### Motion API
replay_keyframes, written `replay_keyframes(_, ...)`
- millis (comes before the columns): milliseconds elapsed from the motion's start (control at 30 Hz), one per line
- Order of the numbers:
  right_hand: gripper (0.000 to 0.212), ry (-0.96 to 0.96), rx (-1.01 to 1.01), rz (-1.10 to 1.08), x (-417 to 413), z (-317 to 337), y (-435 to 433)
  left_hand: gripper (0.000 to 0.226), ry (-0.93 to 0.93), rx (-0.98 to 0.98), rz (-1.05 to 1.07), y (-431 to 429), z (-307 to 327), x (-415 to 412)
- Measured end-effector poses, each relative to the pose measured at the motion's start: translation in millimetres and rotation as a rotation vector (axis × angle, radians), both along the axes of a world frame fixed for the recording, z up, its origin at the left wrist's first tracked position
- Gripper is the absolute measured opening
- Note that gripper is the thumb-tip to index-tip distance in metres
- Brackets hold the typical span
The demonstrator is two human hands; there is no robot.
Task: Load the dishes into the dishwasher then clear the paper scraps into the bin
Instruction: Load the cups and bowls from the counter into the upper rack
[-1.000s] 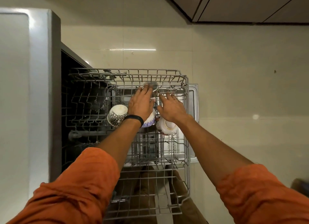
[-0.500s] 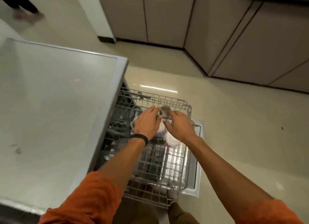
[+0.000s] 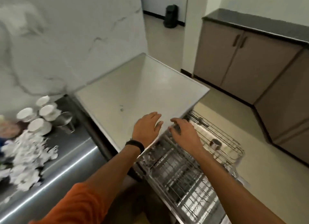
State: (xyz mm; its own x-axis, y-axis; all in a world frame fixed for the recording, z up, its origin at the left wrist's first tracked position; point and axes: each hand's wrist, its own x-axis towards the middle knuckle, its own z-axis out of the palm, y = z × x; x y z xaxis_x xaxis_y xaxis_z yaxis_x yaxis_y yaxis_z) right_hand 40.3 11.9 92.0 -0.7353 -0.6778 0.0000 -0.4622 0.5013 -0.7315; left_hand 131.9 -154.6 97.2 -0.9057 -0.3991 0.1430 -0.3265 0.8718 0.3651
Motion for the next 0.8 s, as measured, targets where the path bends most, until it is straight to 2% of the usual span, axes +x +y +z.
replay_keyframes(300,0.039,0.025,0.016,0.273,87.6,14.2,-149.4,0.041,0.034,-0.029,0.314,-110.2,15.3,132.1)
replay_keyframes(467,0.042,0.032,0.061,0.416,144.2,16.9,-234.9,0.033,0.047,-0.026,0.432,-169.1,16.6,200.9)
replay_keyframes(567,0.045,0.008,0.096,0.449,175.4,15.3,-284.5,0.032,0.071,-0.025,0.492,-206.2,13.2,235.1)
replay_keyframes(800,0.055,-0.177,0.235,0.390,211.4,3.7,-366.4,0.031,0.084,-0.016,0.565,-276.8,-3.9,281.3)
